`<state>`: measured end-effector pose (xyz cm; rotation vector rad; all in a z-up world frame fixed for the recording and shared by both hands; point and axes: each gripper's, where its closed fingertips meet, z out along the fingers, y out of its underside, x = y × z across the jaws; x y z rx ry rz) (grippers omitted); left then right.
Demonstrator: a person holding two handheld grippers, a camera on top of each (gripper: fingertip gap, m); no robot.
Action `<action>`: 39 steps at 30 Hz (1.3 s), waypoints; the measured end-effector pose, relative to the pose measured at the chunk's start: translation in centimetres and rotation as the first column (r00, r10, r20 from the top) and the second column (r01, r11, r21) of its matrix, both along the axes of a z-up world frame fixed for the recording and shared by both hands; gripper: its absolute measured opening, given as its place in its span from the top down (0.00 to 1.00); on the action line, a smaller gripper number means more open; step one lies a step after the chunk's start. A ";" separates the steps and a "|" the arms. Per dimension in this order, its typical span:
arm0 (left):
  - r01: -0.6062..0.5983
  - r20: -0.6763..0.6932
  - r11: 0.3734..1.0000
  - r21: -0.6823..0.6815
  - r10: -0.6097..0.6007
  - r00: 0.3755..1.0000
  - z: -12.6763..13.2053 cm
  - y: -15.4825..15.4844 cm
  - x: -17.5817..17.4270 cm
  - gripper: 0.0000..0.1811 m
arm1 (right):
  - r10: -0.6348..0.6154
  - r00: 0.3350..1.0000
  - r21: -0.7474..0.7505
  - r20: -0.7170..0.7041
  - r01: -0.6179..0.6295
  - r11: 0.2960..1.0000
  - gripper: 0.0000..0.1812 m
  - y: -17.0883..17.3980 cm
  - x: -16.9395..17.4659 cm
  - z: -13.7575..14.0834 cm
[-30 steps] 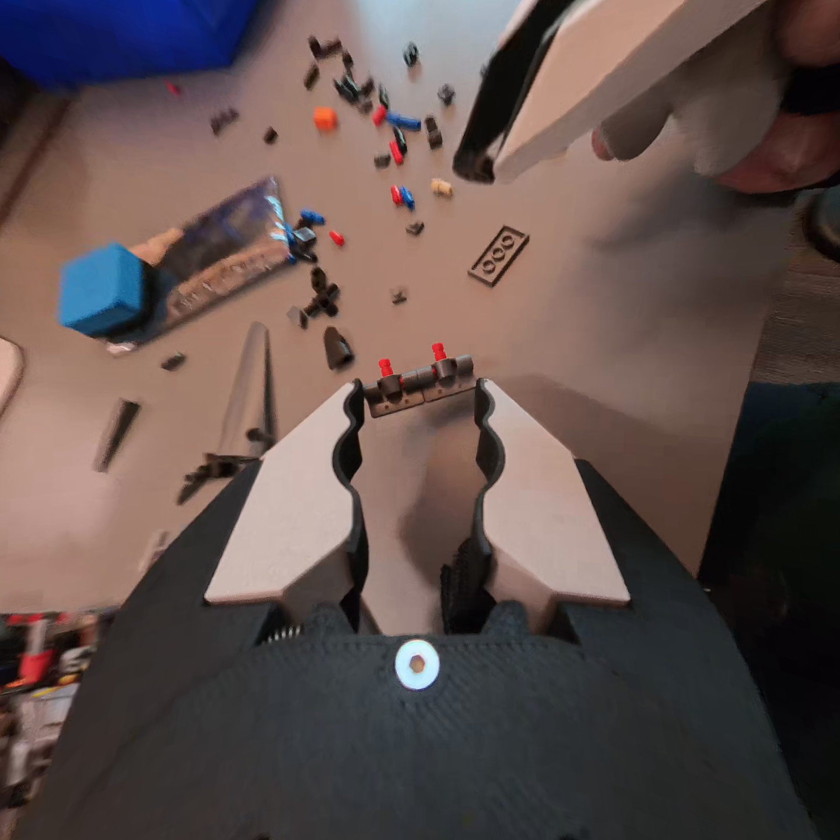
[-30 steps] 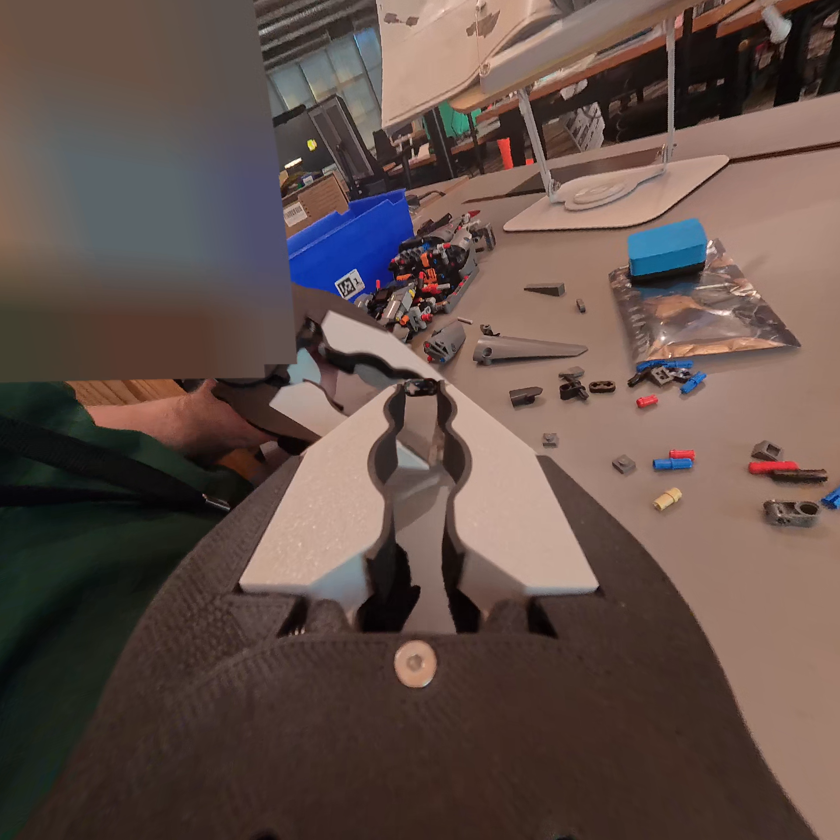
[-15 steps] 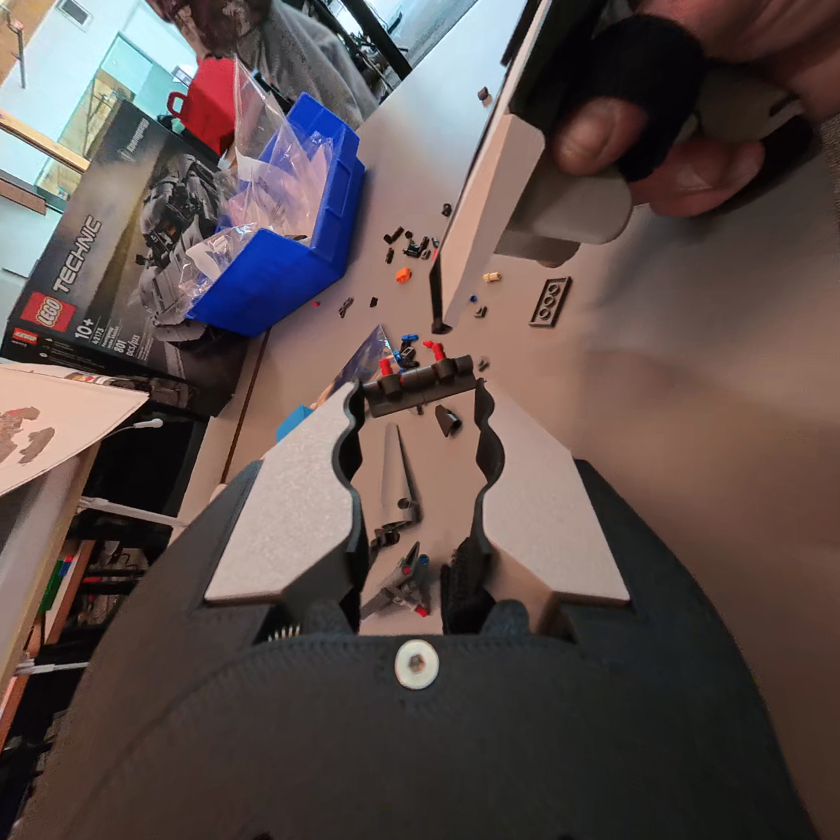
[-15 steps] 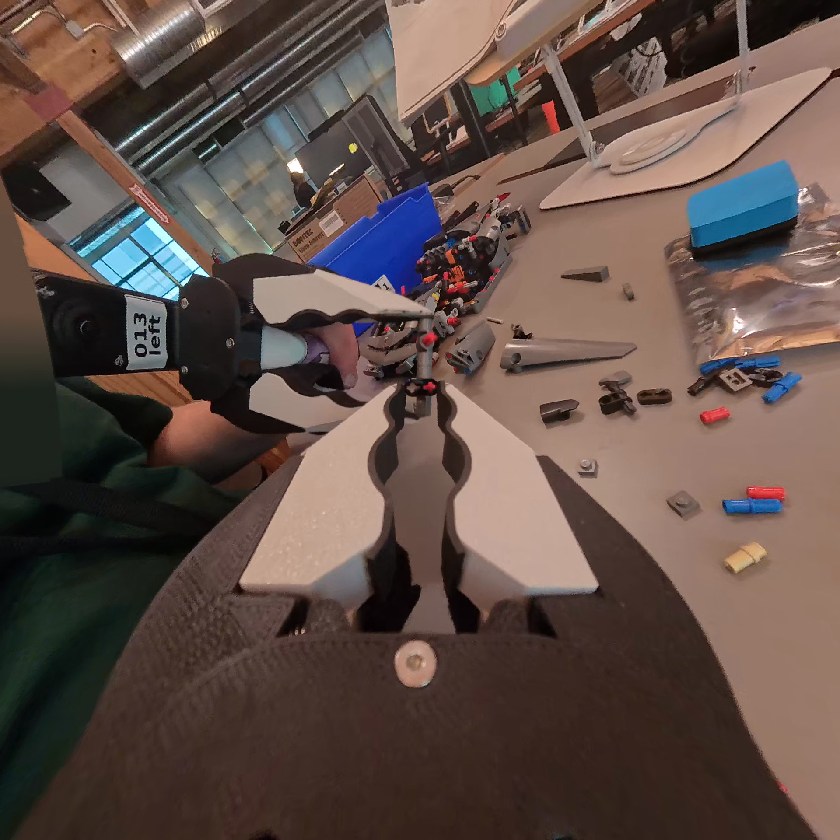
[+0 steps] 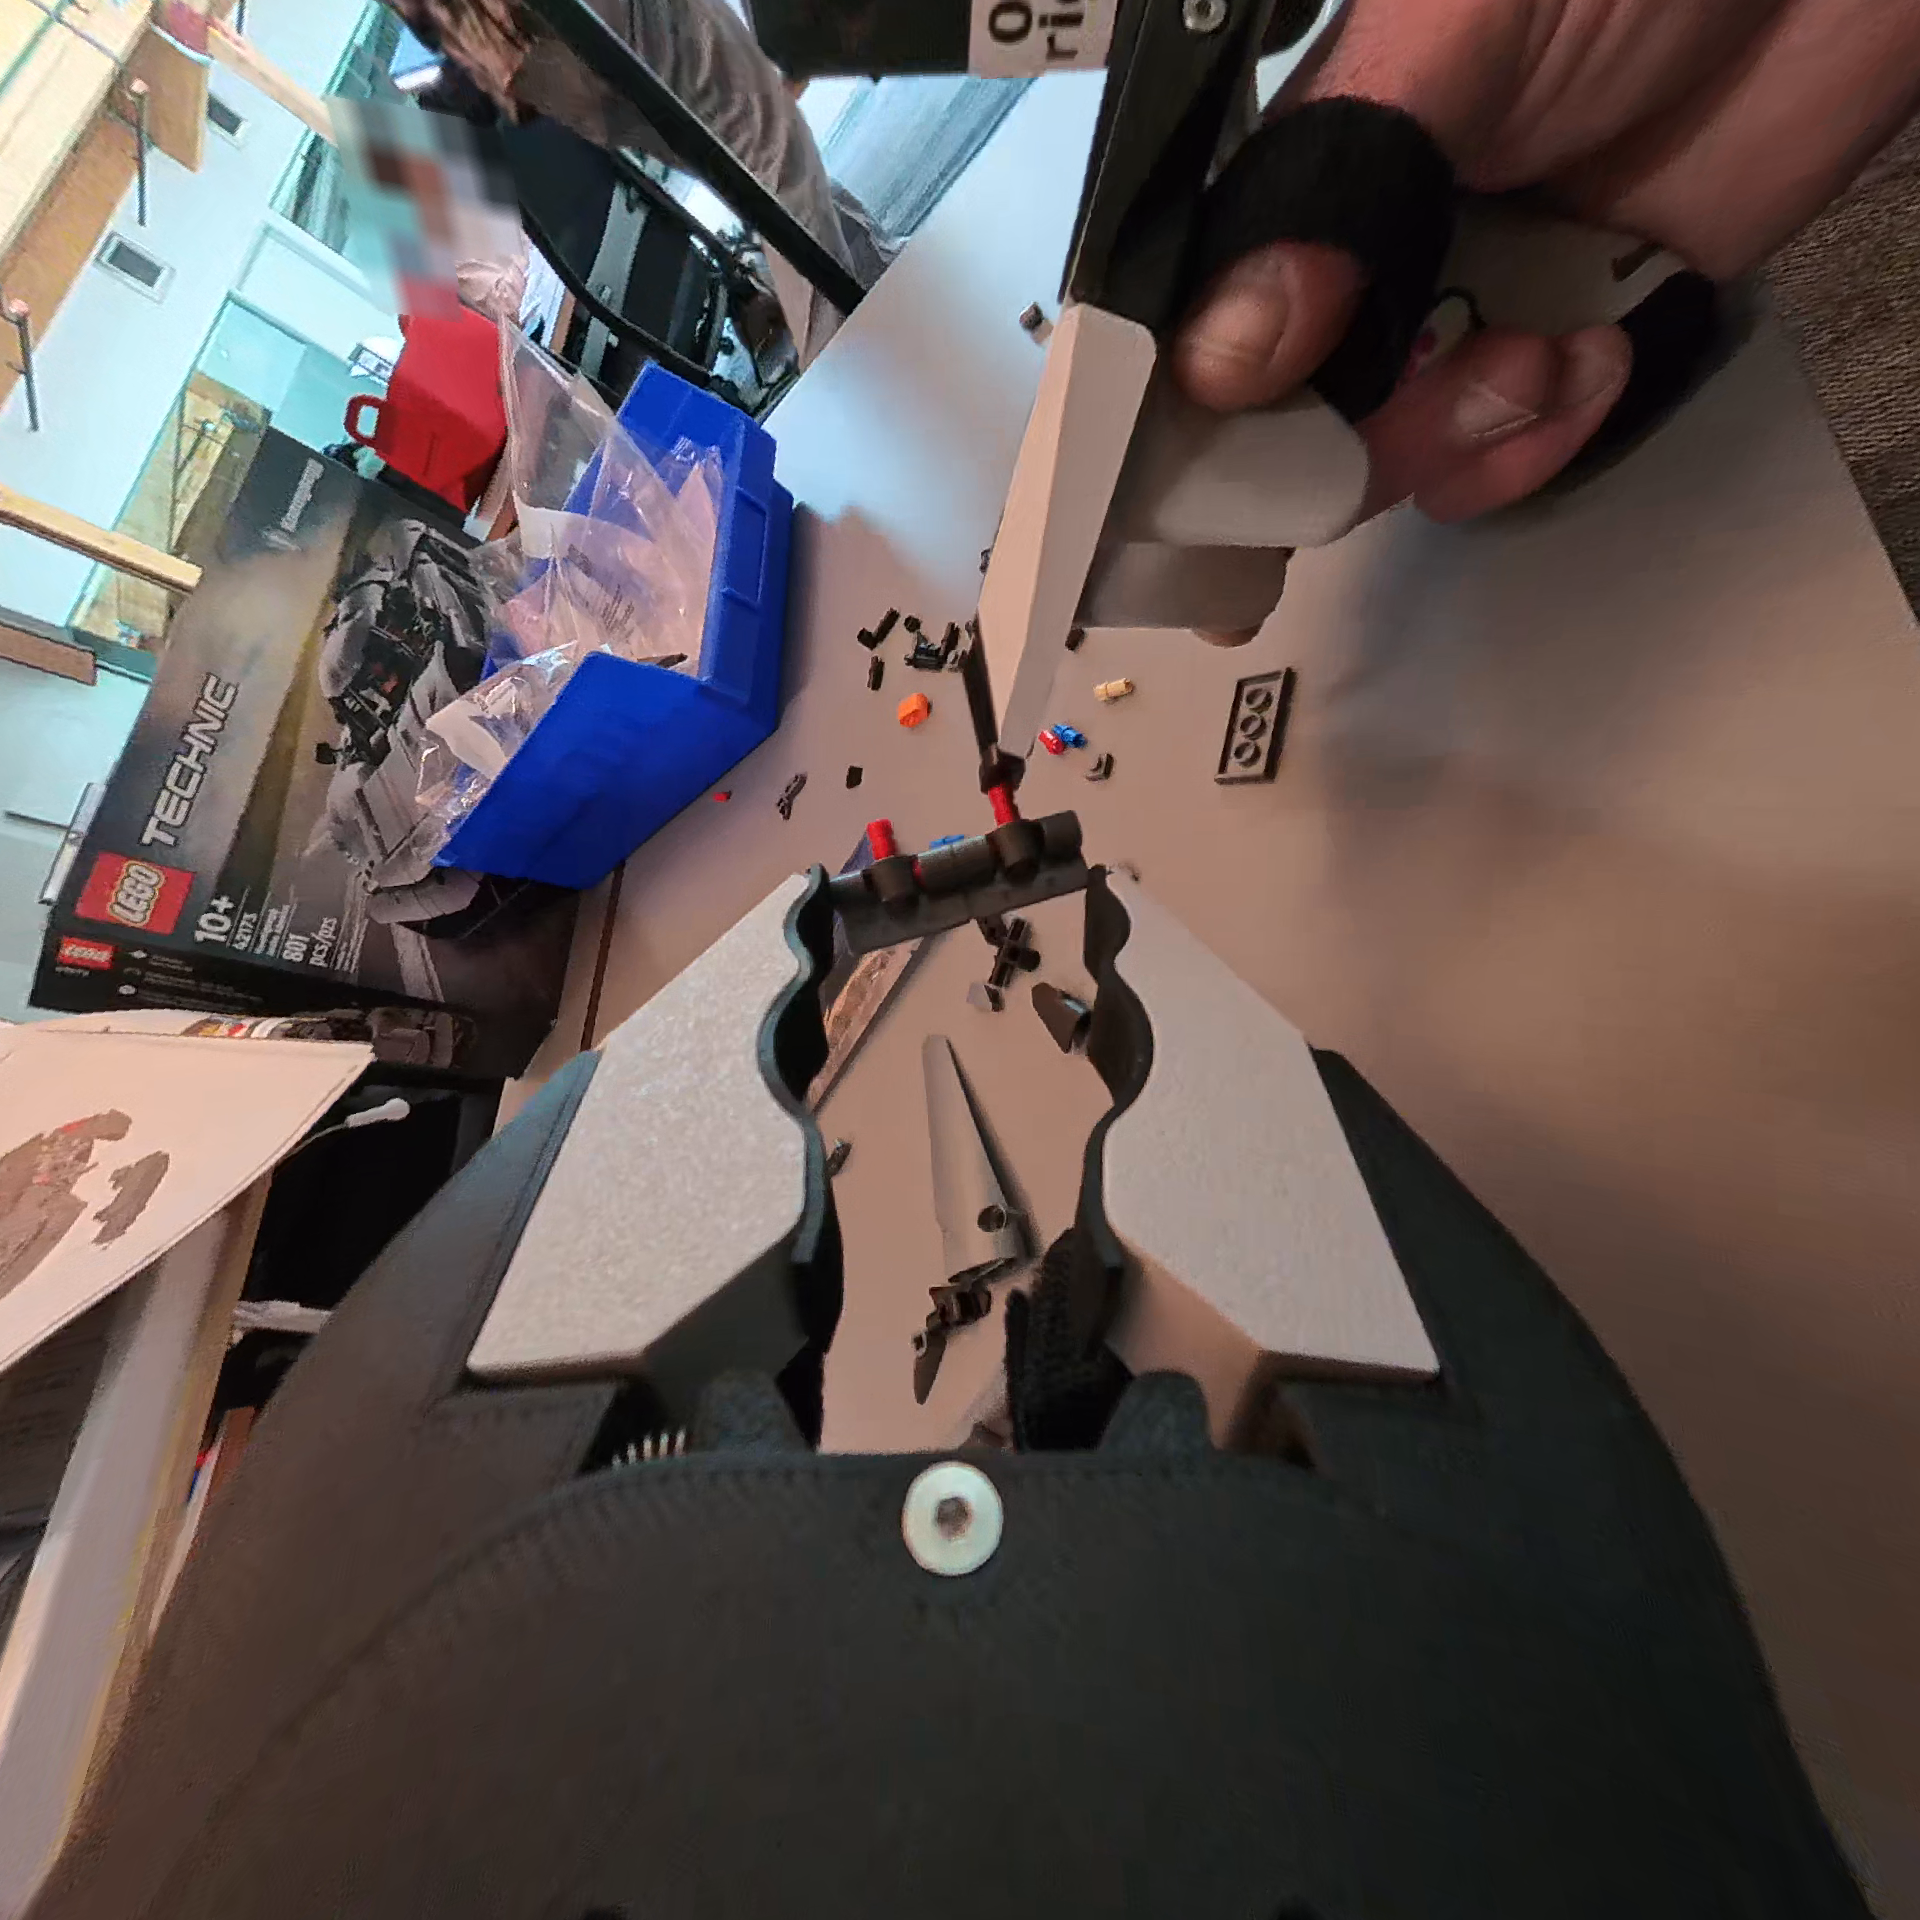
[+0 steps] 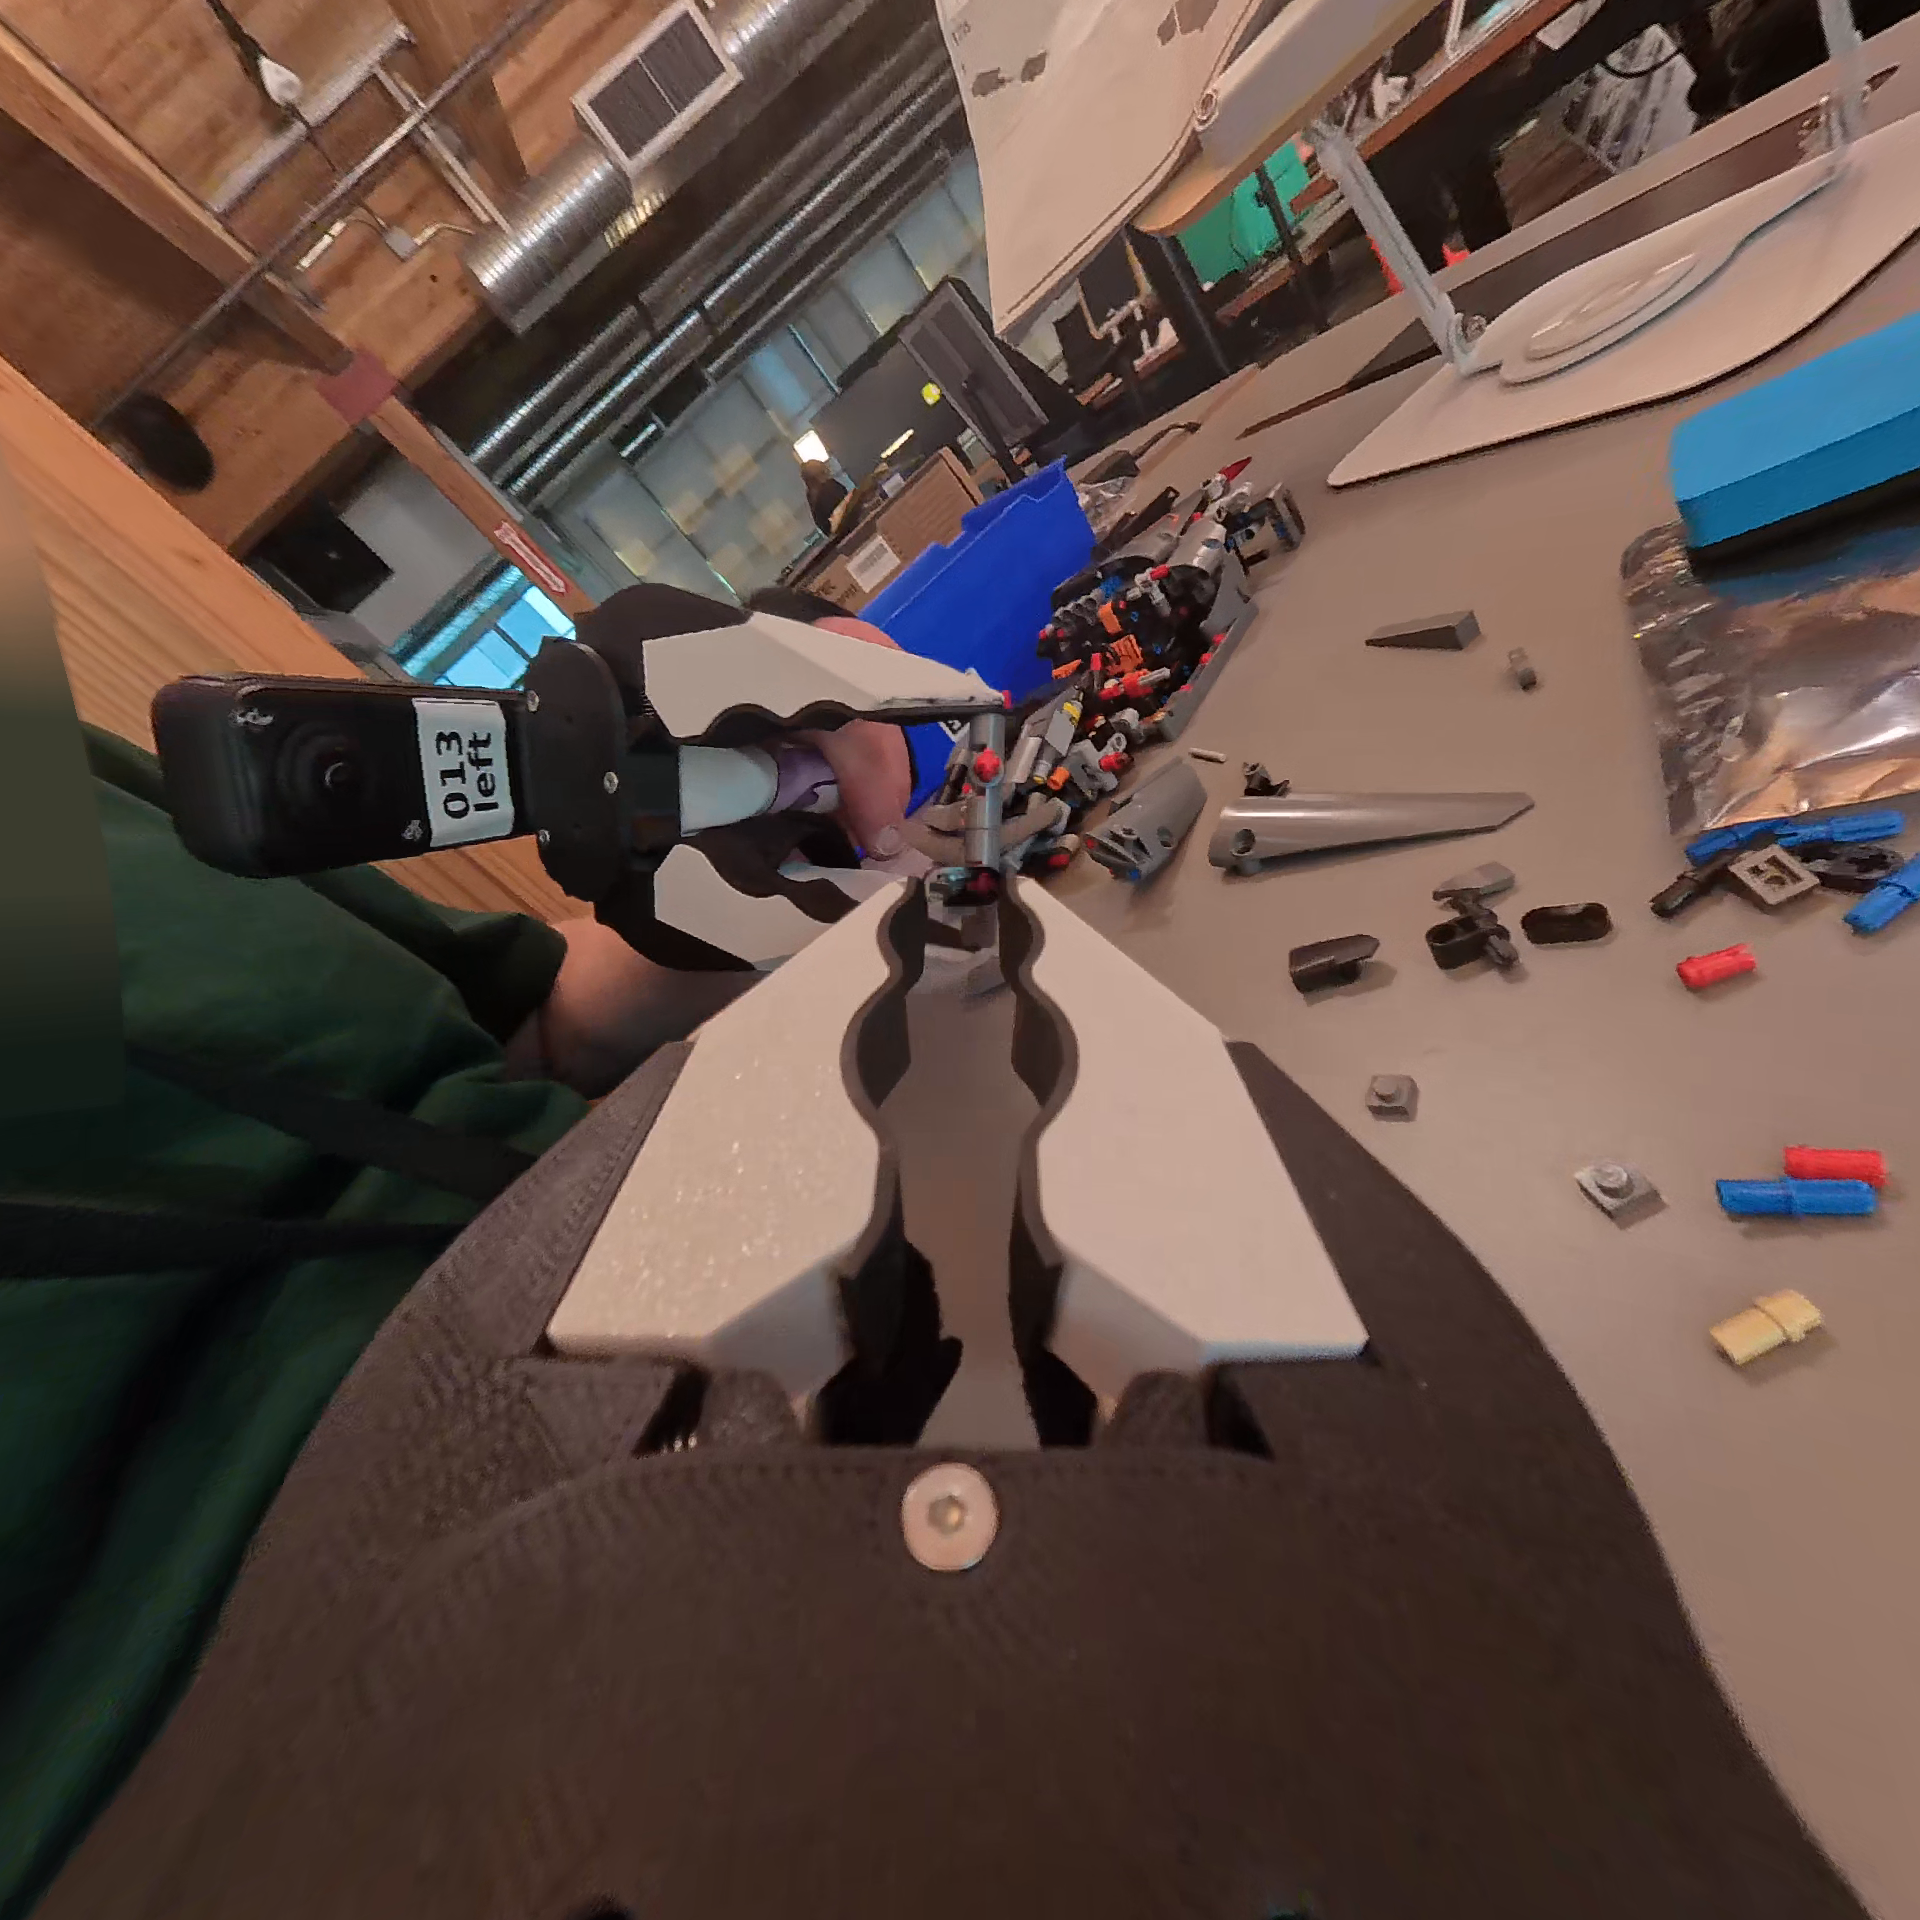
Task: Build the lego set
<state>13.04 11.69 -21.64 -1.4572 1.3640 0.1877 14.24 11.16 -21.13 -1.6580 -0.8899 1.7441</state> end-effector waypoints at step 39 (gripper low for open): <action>0.025 -0.040 1.000 -0.015 -0.025 0.999 -0.7 0.4 0.9 1.00 | -0.133 0.955 0.220 0.264 0.075 0.973 0.96 0.0 -0.6 -2.4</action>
